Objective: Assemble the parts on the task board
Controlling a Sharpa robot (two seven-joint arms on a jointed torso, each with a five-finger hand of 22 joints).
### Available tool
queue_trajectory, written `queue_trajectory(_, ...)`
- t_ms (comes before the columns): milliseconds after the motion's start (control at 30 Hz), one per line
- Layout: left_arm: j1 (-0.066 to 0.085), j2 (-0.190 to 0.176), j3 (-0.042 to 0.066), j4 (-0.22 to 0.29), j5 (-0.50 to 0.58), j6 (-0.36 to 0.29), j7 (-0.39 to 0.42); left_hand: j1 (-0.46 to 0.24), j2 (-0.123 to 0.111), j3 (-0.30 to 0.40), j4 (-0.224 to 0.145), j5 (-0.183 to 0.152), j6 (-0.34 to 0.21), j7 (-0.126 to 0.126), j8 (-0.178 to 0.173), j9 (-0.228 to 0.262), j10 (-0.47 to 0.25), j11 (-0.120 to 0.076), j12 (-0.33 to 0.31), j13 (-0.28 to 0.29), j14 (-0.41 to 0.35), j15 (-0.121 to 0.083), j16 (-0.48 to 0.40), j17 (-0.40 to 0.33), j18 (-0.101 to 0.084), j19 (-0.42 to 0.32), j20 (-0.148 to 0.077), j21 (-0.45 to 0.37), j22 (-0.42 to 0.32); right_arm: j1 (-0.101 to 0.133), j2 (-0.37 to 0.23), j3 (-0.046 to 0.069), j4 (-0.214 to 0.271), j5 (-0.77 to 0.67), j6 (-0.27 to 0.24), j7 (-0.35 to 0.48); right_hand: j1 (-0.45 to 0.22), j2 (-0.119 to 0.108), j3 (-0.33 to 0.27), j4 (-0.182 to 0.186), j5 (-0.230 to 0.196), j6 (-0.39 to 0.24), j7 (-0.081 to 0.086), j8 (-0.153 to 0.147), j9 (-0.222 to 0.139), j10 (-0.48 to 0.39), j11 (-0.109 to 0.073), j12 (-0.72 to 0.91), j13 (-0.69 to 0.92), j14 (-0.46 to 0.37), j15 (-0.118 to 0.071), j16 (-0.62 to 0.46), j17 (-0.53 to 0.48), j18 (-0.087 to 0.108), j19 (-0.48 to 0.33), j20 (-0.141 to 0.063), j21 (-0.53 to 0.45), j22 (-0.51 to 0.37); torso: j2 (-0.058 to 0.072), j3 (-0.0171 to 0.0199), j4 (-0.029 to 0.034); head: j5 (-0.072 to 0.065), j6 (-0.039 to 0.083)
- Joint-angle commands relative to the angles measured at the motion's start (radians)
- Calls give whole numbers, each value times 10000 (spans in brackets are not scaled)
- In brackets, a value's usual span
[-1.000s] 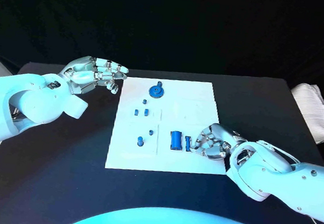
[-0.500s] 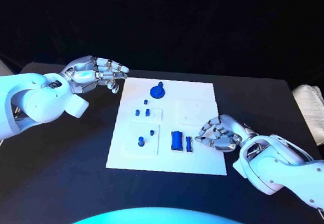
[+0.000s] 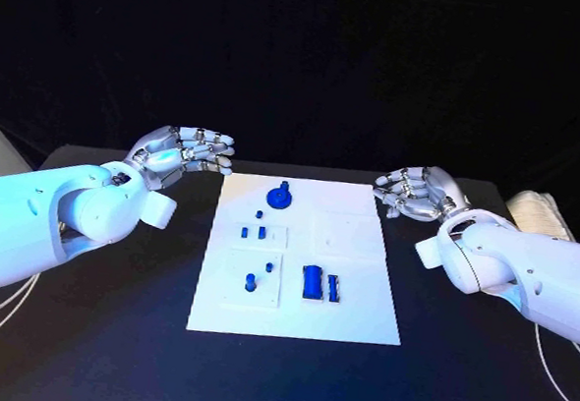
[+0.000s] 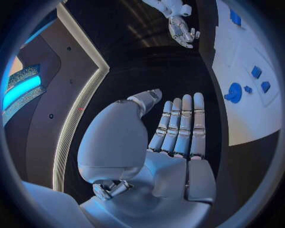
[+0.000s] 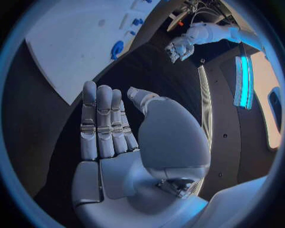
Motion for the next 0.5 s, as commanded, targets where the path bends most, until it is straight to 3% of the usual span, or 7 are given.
queue_trajectory(33, -41, 261, 8, -459, 1004, -438, 1019, 74, -88, -116, 193, -384, -235, -153, -12, -98, 248, 39, -736, -298, -45, 191, -1140, -326, 1, -2, 177, -969, -695, 22, 367, 46, -734, 2536, 1010, 1587, 34, -91, 411, -48, 156, -67, 175, -172, -63, -20, 246, -1194, -1552, -834, 275, -1349, -584, -28, -640, 284, -925, -852, -235, -15, -6, 87, 293)
queue_trajectory(267, -123, 793, 7, -1391, 890, -728, 1263, 358, -51, -545, 500, -412, -454, -275, -265, -569, 357, 144, -2562, -295, -501, 500, -3697, -909, -144, -426, 556, -3626, -2659, 22, 1197, 158, -2084, 3602, 1539, 2100, -288, 37, 510, -586, 246, -178, 416, -877, -199, 125, 647, -2900, -5856, -1459, 929, -4639, -2574, 61, -1455, 1037, -1894, -4116, -396, 20, -18, 201, 534)
queue_trajectory(300, -100, 706, 3, -1254, 619, -376, 673, -3856, 1783, -5278, -588, -2001, -7802, -1998, -3469, -2904, -8592, -1687, -4718, -924, -7810, -1240, -6831, -2738, -1775, -7254, -2344, -5569, -5274, 22, 1092, 149, -1902, 2377, 784, 1257, -4024, 2160, -5270, -1630, -1493, -8809, -1510, -3355, -3518, -3228, -733, -3572, -8350, -4609, -92, -7306, -6883, -1781, -11240, -1093, -2520, -10207, -296, -7, -7, 151, 419)
queue_trajectory(367, -107, 707, 5, -1233, 619, -416, 676, -4134, 1783, -5278, -588, -2001, -7802, -1998, -3469, -2904, -8592, -1687, -4718, -924, -7810, -1240, -6831, -2738, -1775, -7254, -2344, -5569, -5274, 8, 1091, 165, -1862, 2408, 755, 1273, -4392, 2160, -5270, -1630, -1493, -8809, -1510, -3355, -3518, -3529, -733, -3572, -8350, -4848, -92, -7306, -6883, -1781, -11240, -1093, -2520, -10207, -302, -6, -9, 153, 439)
queue_trajectory(400, -115, 708, 7, -1208, 620, -467, 681, -4447, 1783, -5278, -588, -2001, -7802, -1998, -3469, -2904, -8592, -1687, -4718, -924, -7810, -1240, -6831, -2738, -1775, -7254, -2344, -5569, -5274, -11, 1089, 185, -1811, 2448, 717, 1292, -4709, 2160, -5270, -1630, -1493, -8809, -1510, -3355, -3518, -3798, -733, -3572, -8350, -11859, -92, -7306, -6883, -1781, -11240, -1093, -2520, -10207, -308, -6, -11, 157, 464)
queue_trajectory(433, -126, 708, 11, -1173, 620, -535, 686, -4770, 1783, -5278, -588, -2001, -7802, -1998, -3469, -2904, -8592, -1687, -4718, -924, -7810, -1240, -6831, -2738, -1775, -7254, -2344, -5569, -5274, -36, 1087, 212, -1743, 2501, 666, 1319, -5003, 2160, -5270, -1630, -1493, -8809, -1510, -3355, -3518, -4053, -733, -3572, -8350, -11859, -92, -7306, -6883, -1781, -11240, -1093, -2520, -10207, -317, -5, -14, 162, 499)
queue_trajectory(500, -167, 712, 25, -1041, 622, -795, 708, -5612, 1783, -5278, -588, -2001, -7802, -1998, -3469, -2904, -8592, -1687, -4718, -924, -7810, -1240, -6831, -2738, -1775, -7254, -2344, -5569, -5274, -131, 1079, 315, -1483, 2702, 472, 1420, -5766, 2160, -5270, -1630, -1493, -8809, -1510, -3355, -3518, -11066, -733, -3572, -8350, -11859, -92, -7306, -6883, -1781, -11240, -1093, -2520, -10207, -352, -2, -26, 181, 629)
